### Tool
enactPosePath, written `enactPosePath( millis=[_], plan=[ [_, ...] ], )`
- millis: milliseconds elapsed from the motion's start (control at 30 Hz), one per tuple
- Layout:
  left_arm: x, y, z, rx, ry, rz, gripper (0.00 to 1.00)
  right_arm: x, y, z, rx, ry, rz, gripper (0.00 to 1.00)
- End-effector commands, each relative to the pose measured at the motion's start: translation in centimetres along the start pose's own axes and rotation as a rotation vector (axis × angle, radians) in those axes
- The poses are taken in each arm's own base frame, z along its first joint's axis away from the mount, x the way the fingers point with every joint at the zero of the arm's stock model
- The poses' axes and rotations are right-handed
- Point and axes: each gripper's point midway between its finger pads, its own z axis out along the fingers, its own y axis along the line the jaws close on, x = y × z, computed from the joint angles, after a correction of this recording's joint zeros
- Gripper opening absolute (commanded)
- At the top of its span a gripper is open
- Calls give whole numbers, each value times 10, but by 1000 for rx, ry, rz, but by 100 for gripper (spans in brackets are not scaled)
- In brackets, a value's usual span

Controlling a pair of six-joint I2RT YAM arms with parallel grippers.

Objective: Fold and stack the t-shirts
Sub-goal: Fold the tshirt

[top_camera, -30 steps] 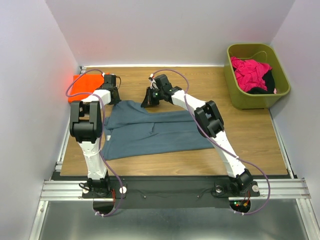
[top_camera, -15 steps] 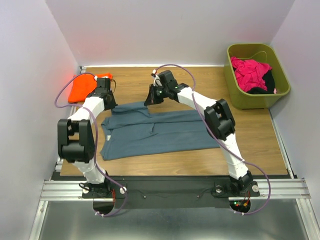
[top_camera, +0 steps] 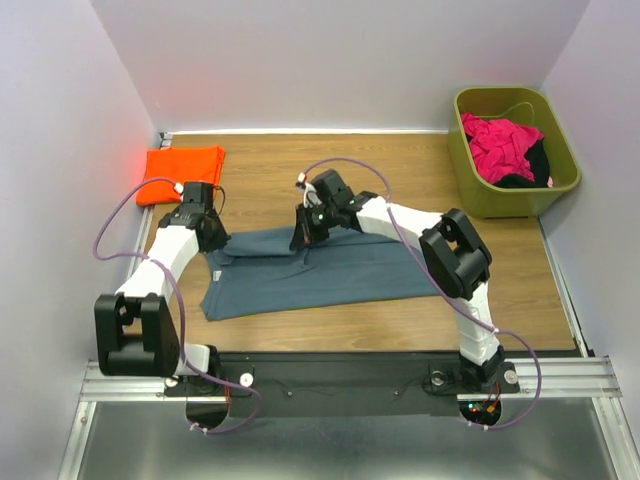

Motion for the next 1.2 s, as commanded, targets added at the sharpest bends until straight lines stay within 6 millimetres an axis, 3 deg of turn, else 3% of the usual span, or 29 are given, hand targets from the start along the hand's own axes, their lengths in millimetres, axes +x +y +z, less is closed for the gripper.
enactPosePath(
  millis=[0, 233, 433, 700, 933, 1167],
  plan=[
    [15, 11, -22, -21, 7, -61, 0, 13, 32, -15, -53, 7, -26, 1],
    [37, 17, -46, 6, 6, -150, 0, 49, 37, -29, -52, 67, -3, 1],
    [70, 21, -48, 29, 78, -166, 0, 70, 37, -41, -48, 118, 10, 1],
    [101, 24, -51, 53, 154, -186, 0, 96, 29, -39, -42, 197, 41, 1],
    [99, 26, -50, 43, 144, -178, 4, 112, 19, -30, -21, 242, 52, 2],
    [95, 25, -41, 26, 154, -158, 9, 102, 13, -19, 3, 227, 40, 8]
  ],
)
